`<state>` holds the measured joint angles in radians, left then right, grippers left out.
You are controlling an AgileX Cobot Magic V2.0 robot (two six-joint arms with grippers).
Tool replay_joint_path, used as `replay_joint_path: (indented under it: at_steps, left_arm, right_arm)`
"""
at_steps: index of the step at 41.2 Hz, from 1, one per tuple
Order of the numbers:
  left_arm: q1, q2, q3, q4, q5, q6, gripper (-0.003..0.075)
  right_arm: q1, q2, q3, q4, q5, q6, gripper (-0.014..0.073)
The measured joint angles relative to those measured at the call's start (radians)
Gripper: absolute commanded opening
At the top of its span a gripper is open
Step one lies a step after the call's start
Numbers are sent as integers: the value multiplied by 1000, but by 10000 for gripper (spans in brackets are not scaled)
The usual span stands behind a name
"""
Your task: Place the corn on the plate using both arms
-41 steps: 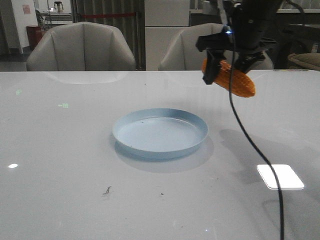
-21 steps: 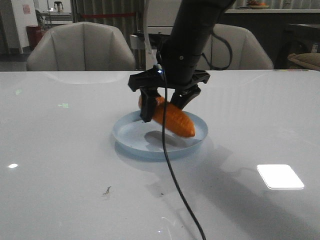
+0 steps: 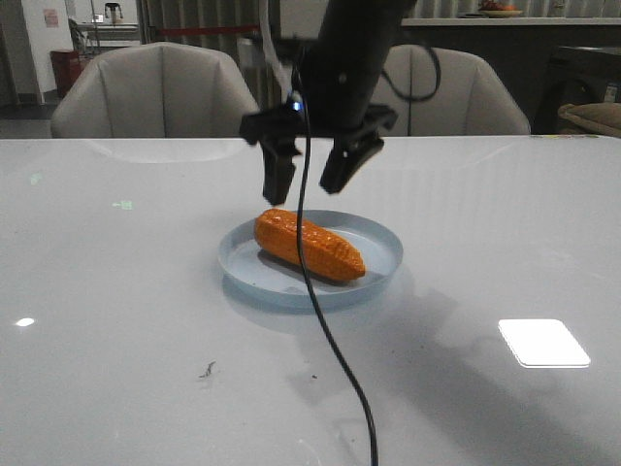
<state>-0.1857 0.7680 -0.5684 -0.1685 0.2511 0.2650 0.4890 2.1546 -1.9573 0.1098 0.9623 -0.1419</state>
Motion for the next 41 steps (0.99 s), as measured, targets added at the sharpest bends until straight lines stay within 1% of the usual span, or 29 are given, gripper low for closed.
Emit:
replay_joint_path:
  at_steps: [4, 7, 13, 17, 20, 23, 30, 36, 41]
  left_arm:
    - [23, 0, 0, 0, -36, 0, 459]
    - [66, 0, 0, 0, -70, 0, 459]
    - [208, 0, 0, -2, -117, 0, 458]
    - [288, 0, 0, -2, -121, 0, 433]
    - [316, 0, 0, -2, -121, 0, 392]
    - [318, 0, 0, -4, -121, 0, 347]
    - [309, 0, 0, -11, -115, 0, 264]
    - [293, 0, 0, -23, -105, 0, 241]
    - [255, 0, 0, -25, -85, 0, 241]
  right_arm:
    - [-32, -75, -63, 0, 39, 12, 559]
    - [-79, -152, -80, 0, 53, 26, 559]
    - [-204, -327, -71, 0, 108, 41, 559]
    - [-294, -445, -3, -5, 128, 41, 559]
    - [-343, -536, 101, -5, 120, 41, 559]
    - [-383, -642, 258, -5, 80, 41, 559]
    - [-430, -907, 645, -5, -80, 43, 559]
    - [-447, -1129, 917, -5, -155, 43, 559]
    - [-449, -1263, 1056, -5, -170, 73, 559]
